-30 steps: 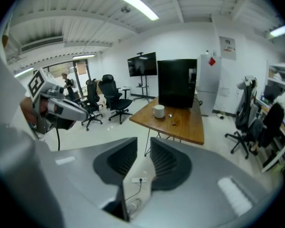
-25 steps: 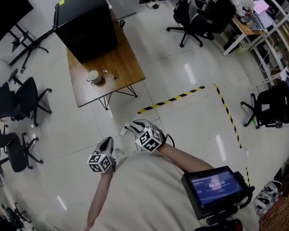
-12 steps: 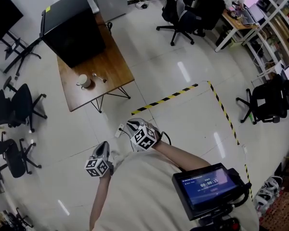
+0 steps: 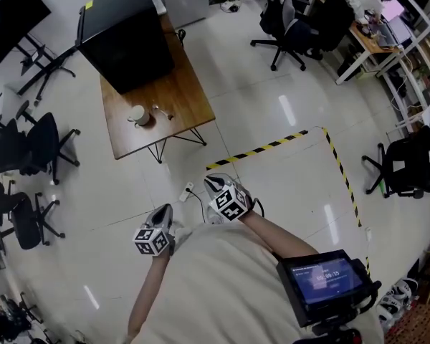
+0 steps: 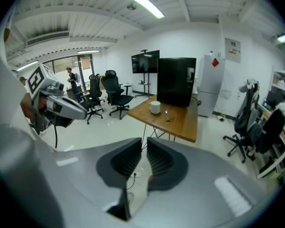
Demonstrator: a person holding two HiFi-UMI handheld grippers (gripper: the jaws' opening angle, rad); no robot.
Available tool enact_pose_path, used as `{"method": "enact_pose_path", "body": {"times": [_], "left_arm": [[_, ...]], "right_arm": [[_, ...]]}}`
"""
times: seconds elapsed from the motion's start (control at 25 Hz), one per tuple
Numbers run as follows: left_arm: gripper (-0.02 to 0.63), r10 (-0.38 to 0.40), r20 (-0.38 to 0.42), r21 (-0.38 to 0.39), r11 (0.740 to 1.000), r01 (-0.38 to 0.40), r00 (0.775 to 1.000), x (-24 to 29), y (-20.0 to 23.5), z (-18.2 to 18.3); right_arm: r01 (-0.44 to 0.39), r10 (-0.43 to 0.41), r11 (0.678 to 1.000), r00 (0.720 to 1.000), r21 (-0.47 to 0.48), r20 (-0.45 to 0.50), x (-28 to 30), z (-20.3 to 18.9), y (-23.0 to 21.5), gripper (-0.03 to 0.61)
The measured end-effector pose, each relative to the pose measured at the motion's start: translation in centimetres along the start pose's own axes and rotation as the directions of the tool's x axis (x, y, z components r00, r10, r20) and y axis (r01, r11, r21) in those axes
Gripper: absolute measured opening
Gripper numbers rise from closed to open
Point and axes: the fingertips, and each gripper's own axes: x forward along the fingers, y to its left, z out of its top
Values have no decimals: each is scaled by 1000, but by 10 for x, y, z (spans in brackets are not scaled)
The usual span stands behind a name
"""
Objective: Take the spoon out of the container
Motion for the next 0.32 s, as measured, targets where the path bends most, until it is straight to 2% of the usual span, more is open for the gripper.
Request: {"method": "enact_pose_path", "body": {"times": [0.32], "left_arm": [[0, 20, -5, 7, 1000, -20, 1000, 2, 18, 20]], "right_arm": [[100, -100, 988, 995, 114, -5, 5, 1, -60, 31]]}}
